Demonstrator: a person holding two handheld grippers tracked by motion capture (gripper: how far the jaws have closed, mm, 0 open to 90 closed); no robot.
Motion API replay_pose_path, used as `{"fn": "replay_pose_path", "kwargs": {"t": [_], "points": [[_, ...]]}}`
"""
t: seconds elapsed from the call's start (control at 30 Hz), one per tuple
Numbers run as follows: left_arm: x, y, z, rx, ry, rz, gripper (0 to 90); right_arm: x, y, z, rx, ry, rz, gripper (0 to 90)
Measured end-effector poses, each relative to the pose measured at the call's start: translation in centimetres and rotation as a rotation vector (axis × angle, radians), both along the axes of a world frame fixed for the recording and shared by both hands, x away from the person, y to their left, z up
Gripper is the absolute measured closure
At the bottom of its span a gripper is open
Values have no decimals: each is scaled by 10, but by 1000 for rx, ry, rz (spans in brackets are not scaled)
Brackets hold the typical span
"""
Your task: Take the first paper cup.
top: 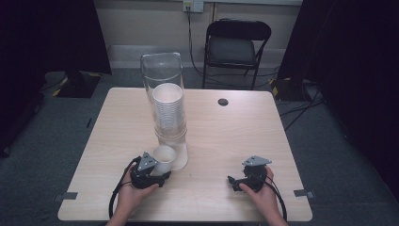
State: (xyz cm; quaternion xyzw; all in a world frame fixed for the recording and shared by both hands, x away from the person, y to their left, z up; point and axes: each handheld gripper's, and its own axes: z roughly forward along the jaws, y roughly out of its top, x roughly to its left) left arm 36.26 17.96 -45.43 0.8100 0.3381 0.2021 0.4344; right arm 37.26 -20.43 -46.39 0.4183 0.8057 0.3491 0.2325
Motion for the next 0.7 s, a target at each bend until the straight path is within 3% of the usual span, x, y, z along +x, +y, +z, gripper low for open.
{"fn": "replay_pose_path", "kwargs": {"t": [0.07,0.1,0.13,0.17,0.27,0.4,0.47,0.53,0.6,0.7], "points": [[-3,-7,0,0,10,-30,348,-1,0,0,1,-3,-8,2],[-4,-11,1,3,4,-46,347,-2,1,1,0,-3,-10,64],[-5,-15,1,-4,9,-61,347,-3,2,4,7,1,-2,186],[-6,-19,1,-2,3,-78,347,-3,4,9,11,2,17,234],[-7,-32,1,-10,2,-115,346,-5,11,24,58,-33,50,197],[-7,-51,0,15,12,-169,345,-4,23,43,170,2,101,175],[-8,-59,0,13,8,-191,344,-5,30,51,172,-4,133,248],[-7,-66,0,6,16,-199,344,-5,36,58,170,-20,151,253],[-6,-74,-1,12,10,-212,344,-3,40,65,217,-1,155,258],[-6,-84,-1,32,10,-239,344,-3,44,75,232,-22,144,267]]}}
